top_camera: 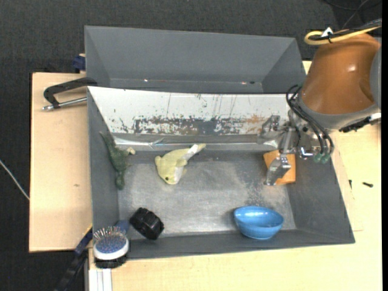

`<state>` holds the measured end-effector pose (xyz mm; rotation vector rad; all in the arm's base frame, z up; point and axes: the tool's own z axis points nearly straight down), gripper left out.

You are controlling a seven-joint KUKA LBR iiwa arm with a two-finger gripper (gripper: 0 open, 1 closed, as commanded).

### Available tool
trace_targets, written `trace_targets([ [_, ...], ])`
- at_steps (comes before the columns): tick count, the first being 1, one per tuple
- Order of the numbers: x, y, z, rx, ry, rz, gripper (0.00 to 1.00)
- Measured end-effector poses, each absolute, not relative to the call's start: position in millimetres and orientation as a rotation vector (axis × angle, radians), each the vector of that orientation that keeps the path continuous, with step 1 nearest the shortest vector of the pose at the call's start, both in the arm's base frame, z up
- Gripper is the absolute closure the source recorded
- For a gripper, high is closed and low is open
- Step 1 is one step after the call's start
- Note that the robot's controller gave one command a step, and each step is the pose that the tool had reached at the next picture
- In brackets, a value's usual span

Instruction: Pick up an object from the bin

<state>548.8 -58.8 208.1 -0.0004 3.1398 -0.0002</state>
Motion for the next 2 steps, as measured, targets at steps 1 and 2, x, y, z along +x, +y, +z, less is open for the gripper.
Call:
trace_targets([
  [1, 496.1, -93.8, 111.8, -0.147, 3.147, 0.002, 0.00],
  [2, 494.3, -64.8, 72.1, -0.410, 3.108, 0.000, 0.00],
])
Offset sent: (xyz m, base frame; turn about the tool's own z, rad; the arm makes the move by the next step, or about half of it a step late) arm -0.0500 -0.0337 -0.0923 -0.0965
